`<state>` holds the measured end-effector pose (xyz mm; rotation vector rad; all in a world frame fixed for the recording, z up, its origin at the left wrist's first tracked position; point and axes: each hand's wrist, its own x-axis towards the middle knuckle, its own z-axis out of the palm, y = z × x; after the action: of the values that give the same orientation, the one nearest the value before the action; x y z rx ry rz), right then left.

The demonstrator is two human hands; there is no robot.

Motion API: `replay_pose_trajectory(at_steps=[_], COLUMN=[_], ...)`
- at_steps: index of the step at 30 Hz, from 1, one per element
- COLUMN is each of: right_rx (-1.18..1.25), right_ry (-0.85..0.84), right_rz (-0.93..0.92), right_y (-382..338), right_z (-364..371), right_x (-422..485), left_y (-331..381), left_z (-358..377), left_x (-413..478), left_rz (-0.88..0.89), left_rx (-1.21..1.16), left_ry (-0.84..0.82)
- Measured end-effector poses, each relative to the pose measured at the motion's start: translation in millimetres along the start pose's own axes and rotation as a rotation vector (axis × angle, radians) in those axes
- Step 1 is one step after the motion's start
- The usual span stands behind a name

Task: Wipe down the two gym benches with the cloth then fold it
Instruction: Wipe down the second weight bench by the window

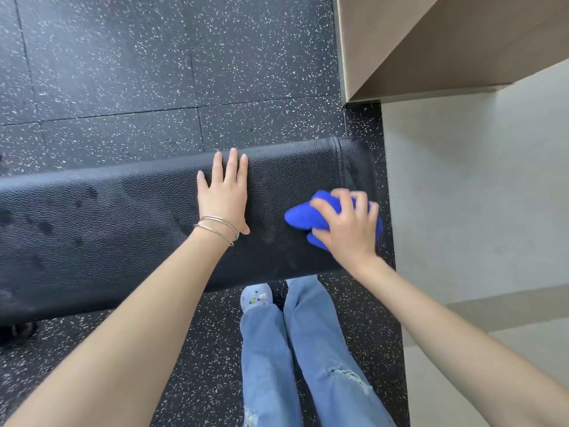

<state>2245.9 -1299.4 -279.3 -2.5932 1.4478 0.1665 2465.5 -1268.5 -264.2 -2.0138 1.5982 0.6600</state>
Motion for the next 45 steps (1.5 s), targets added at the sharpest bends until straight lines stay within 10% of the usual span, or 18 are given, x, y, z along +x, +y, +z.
replay_pose_trajectory(at_steps=[9, 17, 26, 45], right_rx=[0.044, 0.220, 0.202, 0.079], right_ry=[-0.177, 0.117, -0.049, 0.078], right_rz=[0.037, 0.250, 0.206, 0.283], right_y=[14, 43, 32, 15], right_z=[-21, -6, 17, 0], right_x=[151, 69, -105, 46], left_y=[1, 3, 2, -7], left_z=[-2, 0, 3, 12], left_x=[-1, -3, -2, 1], left_rz=[-0.002, -0.007, -0.012, 0.038], left_rx=[0.039, 0.030, -0.009, -0.058], left_ry=[0.021, 0.039, 0.041, 0.068])
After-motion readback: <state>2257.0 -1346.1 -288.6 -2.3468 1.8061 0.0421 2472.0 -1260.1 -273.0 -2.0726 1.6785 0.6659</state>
